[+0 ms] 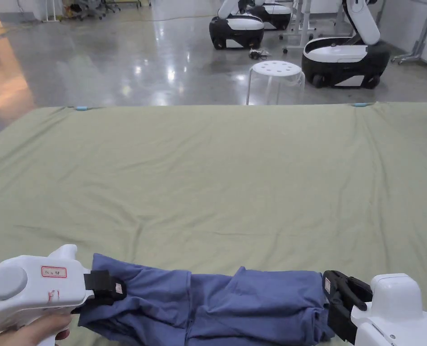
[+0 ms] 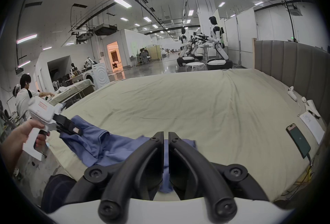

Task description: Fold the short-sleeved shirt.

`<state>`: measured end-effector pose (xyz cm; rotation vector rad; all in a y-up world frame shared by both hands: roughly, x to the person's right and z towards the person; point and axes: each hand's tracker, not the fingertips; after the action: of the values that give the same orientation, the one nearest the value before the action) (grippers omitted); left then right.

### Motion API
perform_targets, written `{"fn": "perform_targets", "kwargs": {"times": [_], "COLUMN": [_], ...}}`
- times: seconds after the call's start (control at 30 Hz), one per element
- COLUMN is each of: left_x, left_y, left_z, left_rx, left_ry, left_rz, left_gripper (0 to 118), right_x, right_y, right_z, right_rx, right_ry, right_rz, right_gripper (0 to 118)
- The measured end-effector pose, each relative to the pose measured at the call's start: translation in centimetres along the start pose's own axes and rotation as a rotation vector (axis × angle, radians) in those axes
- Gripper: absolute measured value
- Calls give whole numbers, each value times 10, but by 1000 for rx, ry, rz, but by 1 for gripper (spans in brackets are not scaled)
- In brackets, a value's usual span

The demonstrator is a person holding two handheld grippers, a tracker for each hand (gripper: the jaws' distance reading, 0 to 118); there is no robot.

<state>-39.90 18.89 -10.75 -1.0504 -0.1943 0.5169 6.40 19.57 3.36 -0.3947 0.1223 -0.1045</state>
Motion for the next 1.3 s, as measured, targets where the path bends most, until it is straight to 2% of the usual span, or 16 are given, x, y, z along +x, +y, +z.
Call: {"fn": "perform_targets", "kwargs": {"times": [0.2, 0.27, 0.37, 0.5, 0.6, 0.67, 0.7, 0.83, 0.97, 1.0, 1.07, 1.1, 1.17, 1.2, 1.27, 1.3], "left_x": [127, 167, 215, 241, 237, 243, 241, 226, 192, 184, 177, 175, 186, 202, 219, 220], "left_y": [-28, -40, -75, -112, -124, -118, -112, -104, -99, -96, -91, -94, -110, -117, -127, -129], "left_z": [-2, -33, -83, -145, -150, -136, -128, -73, -33, -39, -68, -85, -117, -133, -155, -165], "left_rx": [97, 98, 87, 32, 53, 29, -6, 66, 256, 272, 128, 50, -20, -56, -42, -35], "left_ry": [14, 19, 27, 149, 82, 28, -36, -286, -269, -235, -138, -205, -314, -292, -229, -232], "left_rz": [-176, -251, -261, -325, -341, -375, -339, -230, -211, -184, -83, -84, -118, -167, -253, -234], "left_gripper": [11, 11, 11, 13, 46, 72, 75, 75, 75, 74, 69, 62, 57, 42, 38, 38], "right_x": [9, 13, 20, 29, 36, 41, 42, 43, 46, 46, 46, 46, 45, 44, 43, 42], "right_y": [0, -1, -3, -1, 1, 2, 2, 1, -1, -1, -3, -3, -4, -3, -2, -2], "right_z": [6, 6, 8, 14, 19, 21, 20, 22, 22, 21, 15, 13, 11, 11, 10, 10], "right_rx": [10, 10, 14, 26, 38, 41, 37, 38, 34, 33, 20, 9, -1, -9, -29, -35], "right_ry": [-1, -11, -27, -56, -65, -70, -69, -68, -66, -65, -55, -49, -36, -28, -20, -20], "right_rz": [-33, -42, -46, -48, -59, -58, -55, -58, -73, -76, -90, -94, -96, -94, -75, -65], "right_gripper": [7, 7, 7, 7, 7, 7, 7, 7, 7, 7, 7, 7, 7, 7, 7, 7]}}
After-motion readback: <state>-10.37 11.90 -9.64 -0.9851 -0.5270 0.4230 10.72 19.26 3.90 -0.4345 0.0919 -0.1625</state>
